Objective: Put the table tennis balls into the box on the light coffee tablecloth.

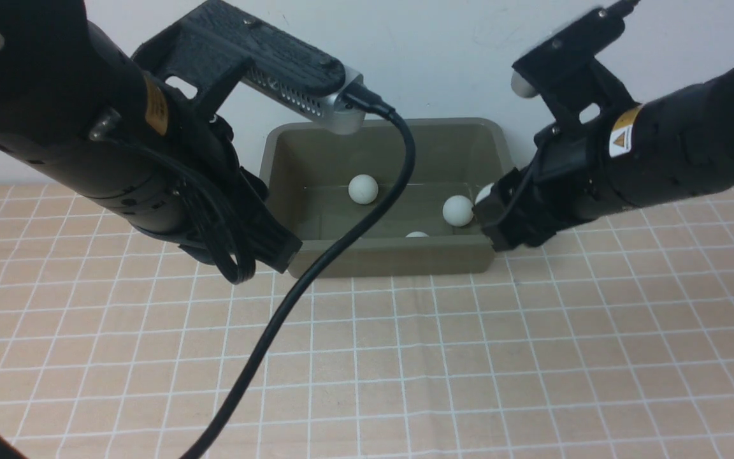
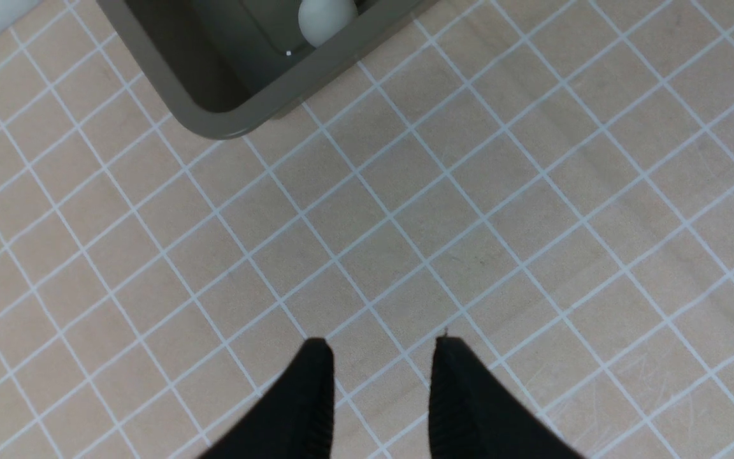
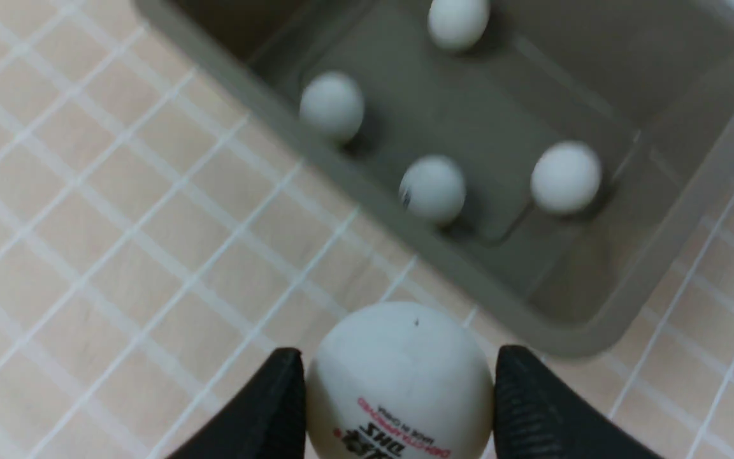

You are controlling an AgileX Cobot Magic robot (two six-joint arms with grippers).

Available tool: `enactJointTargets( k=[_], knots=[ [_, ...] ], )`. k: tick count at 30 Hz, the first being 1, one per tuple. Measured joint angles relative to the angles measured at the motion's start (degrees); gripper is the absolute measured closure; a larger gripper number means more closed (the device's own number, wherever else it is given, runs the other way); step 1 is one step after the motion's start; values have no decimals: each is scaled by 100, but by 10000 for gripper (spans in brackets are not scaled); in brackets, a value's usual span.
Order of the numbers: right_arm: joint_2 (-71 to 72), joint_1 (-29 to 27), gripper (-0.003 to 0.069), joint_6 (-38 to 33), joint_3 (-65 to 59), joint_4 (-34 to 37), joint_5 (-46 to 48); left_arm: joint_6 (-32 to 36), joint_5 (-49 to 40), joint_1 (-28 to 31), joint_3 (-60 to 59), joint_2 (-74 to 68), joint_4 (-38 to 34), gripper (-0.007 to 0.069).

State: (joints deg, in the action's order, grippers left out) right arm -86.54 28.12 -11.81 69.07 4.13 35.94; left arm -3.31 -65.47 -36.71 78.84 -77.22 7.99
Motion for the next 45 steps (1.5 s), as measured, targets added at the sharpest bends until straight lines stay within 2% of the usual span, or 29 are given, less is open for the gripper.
enactJointTargets(
  k=[5, 9, 18, 23, 25, 28, 31, 39, 45],
  knots=[
    [-857, -357, 314, -132, 0, 56, -1066, 0, 0, 0, 0, 0, -4, 463],
    [-1485, -444, 314, -342, 248, 144, -1538, 0, 0, 0, 0, 0, -4, 463],
    [-2408, -444, 314, -428, 1323, 216, -1559, 0, -12, 0, 0, 0, -21, 463],
    [-2622, -444, 314, -434, 1526, 216, -1547, 0, -44, 0, 0, 0, -21, 463],
    [-2657, -444, 288, -434, 1544, 216, -1554, 0, -48, 0, 0, 0, -21, 463],
    [-2660, -444, 209, -434, 1544, 216, -1585, 0, -54, 0, 0, 0, -21, 463],
    [-2635, -444, 173, -434, 1544, 112, -1617, 0, -55, 0, 0, 0, -21, 463],
    [-1515, -509, 163, -297, 1544, -569, -1142, 0, -45, 0, 0, 0, -21, 463],
    [-156, -991, 163, 58, 1544, -1392, -442, 0, 53, 0, 0, 0, -21, 463]
  ],
)
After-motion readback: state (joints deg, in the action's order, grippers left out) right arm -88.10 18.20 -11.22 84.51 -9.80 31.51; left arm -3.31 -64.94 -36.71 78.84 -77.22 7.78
